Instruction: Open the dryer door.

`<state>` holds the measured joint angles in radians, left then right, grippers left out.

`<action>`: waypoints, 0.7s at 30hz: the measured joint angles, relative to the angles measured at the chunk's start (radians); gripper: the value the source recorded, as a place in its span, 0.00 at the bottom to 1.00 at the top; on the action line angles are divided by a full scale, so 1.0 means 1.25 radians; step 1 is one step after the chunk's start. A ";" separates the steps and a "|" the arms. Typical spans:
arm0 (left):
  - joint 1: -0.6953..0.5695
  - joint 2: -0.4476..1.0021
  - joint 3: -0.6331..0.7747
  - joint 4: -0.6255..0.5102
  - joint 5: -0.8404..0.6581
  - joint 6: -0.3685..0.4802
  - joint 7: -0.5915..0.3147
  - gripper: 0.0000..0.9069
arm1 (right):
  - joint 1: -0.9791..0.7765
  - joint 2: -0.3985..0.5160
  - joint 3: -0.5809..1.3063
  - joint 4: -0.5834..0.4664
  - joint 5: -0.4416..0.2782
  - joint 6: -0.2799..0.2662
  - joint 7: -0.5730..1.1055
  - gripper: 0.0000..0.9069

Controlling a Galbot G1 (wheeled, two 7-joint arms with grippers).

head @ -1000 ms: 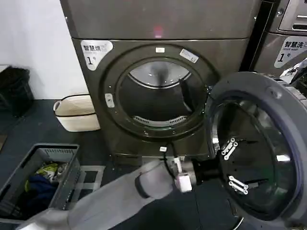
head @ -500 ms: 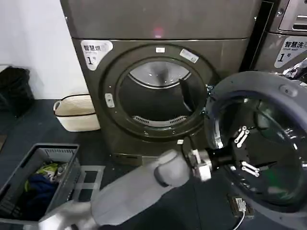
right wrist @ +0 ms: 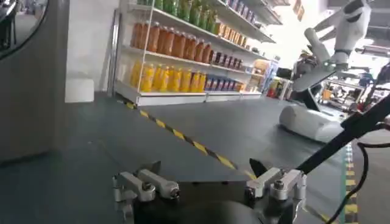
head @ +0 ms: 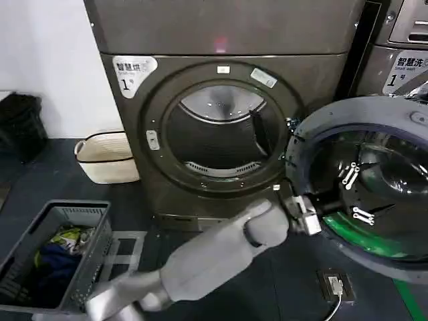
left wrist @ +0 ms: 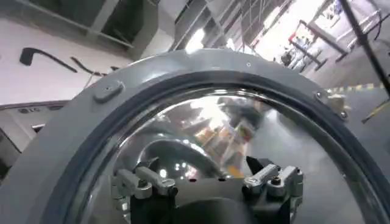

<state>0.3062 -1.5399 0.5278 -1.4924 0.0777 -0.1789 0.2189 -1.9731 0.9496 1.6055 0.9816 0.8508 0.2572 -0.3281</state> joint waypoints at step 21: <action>-0.024 -0.055 -0.039 0.208 0.186 -0.002 -0.074 1.00 | -0.006 0.027 0.003 0.059 0.003 0.001 -0.001 1.00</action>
<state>0.2763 -1.6092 0.4794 -1.2325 0.3101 -0.1819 0.1258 -1.9806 0.9835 1.6087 1.0549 0.8549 0.2591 -0.3294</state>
